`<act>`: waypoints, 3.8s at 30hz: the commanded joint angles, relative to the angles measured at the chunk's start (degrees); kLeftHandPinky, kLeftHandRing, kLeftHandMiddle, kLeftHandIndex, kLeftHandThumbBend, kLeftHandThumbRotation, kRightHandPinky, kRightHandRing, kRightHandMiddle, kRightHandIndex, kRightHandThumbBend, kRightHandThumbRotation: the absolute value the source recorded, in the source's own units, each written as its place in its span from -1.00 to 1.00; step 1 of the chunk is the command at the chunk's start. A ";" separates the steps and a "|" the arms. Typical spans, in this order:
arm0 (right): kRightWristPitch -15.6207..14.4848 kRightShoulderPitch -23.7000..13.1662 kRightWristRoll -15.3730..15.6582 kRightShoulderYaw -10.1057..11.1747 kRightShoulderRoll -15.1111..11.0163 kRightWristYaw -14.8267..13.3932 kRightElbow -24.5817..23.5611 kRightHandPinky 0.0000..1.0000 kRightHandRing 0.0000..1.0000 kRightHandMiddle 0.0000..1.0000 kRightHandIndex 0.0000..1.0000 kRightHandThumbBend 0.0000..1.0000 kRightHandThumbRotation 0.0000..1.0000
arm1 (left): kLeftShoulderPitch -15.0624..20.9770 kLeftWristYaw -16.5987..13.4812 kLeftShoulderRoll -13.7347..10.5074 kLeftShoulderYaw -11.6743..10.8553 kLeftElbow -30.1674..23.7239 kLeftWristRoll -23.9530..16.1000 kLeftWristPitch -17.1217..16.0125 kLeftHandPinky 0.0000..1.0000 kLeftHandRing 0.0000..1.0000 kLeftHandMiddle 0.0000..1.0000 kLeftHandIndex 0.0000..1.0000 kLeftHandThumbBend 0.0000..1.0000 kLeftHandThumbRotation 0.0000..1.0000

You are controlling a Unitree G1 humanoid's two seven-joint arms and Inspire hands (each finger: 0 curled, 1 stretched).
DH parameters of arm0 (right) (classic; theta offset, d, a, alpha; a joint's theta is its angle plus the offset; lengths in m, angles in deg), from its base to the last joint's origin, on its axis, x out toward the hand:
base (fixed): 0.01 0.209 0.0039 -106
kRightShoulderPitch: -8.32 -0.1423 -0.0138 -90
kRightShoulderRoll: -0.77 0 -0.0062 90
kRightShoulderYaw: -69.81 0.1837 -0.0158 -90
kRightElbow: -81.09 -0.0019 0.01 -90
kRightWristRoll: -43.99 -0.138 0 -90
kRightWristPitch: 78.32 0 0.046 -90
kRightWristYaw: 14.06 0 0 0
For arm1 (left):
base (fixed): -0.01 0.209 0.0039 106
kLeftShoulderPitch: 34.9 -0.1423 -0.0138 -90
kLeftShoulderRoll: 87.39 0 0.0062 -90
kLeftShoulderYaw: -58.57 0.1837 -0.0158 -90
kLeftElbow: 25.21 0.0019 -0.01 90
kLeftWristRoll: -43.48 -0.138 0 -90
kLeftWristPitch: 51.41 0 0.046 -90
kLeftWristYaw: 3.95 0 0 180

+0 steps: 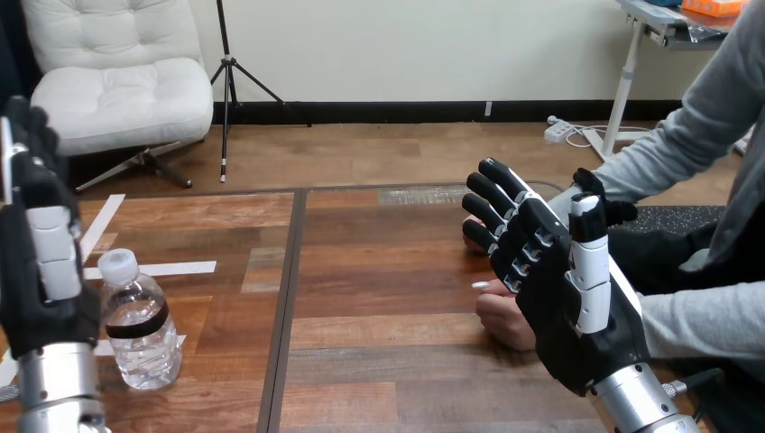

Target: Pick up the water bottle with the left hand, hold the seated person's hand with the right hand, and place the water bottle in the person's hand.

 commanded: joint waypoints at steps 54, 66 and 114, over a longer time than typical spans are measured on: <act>0.73 -2.24 -0.61 0.20 0.14 0.45 -2.28 0.92 0.91 0.90 0.86 0.57 1.00 | 11.65 -2.02 -10.31 -2.06 18.21 -3.05 -1.45 1.00 1.00 1.00 1.00 1.00 0.89; 0.76 -2.03 -0.36 0.12 0.06 0.29 -2.68 0.91 0.91 0.90 0.86 0.57 1.00 | 13.24 -0.42 -11.19 -2.03 22.57 -2.10 0.45 1.00 1.00 1.00 1.00 1.00 0.83; 0.55 -2.27 -0.62 0.34 -0.20 0.56 -2.37 0.90 0.91 0.90 0.85 0.56 1.00 | 12.89 -0.50 -11.69 -1.47 24.53 -2.45 1.98 1.00 1.00 1.00 1.00 1.00 -0.92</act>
